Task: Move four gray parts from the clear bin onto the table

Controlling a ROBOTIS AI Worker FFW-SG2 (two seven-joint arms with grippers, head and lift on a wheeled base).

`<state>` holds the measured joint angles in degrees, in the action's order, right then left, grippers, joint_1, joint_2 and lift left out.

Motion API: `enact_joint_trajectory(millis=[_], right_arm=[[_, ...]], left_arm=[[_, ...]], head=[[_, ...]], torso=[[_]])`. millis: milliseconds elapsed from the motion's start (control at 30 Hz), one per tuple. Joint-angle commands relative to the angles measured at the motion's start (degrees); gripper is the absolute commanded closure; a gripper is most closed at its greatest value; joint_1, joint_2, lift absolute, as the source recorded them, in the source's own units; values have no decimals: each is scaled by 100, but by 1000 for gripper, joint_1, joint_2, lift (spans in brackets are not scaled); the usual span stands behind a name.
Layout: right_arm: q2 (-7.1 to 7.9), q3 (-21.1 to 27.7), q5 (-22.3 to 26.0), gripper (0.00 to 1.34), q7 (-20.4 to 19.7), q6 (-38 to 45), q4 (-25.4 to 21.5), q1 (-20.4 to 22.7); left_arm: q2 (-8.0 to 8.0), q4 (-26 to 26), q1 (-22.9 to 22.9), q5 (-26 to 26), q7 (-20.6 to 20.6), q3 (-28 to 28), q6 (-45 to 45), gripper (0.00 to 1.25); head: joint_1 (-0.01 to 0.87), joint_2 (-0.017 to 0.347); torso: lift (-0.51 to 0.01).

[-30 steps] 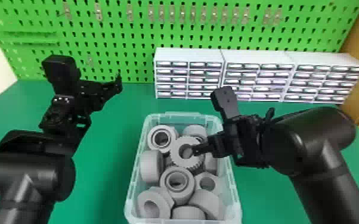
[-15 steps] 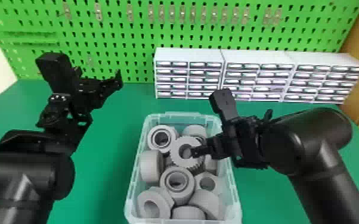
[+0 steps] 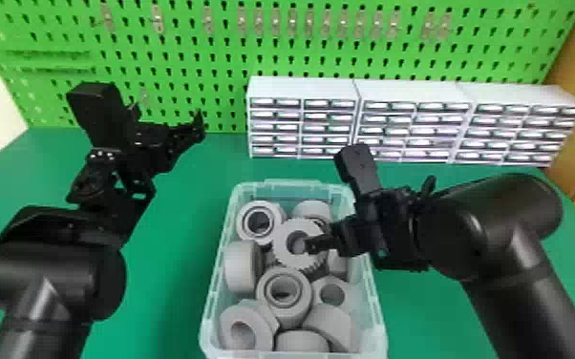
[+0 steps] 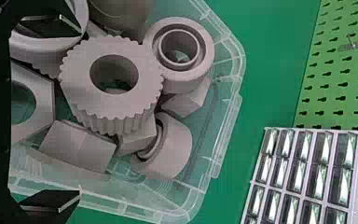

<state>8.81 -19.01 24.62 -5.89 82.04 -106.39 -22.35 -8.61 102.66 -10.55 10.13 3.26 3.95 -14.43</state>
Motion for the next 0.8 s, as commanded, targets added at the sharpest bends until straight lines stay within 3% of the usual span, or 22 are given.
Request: enact_joint_trajectory(millis=[0,133,333,533,767], right_arm=[[7,-6,17,81,0,-12,13,-6],[16,-6,17,81,0,-21,31,-15],[25,-59,34,82,0,-83,136,-59],[25,-244,-45,84,0,-170,347,-182],[16,-393,-247,82,9,-364,602,-314]], left_arm=[[0,0,-8,24,-36,18,-8,98],[-9,0,0,77,-185,80,71,98],[-167,0,27,305,-572,273,300,98],[-167,-61,62,604,-581,229,300,98],[-185,-123,71,560,-589,247,300,98]], head=[[678,34],[678,34],[678,34],[678,34],[678,34]], torso=[[-50],[-50],[-50],[-50],[-50]])
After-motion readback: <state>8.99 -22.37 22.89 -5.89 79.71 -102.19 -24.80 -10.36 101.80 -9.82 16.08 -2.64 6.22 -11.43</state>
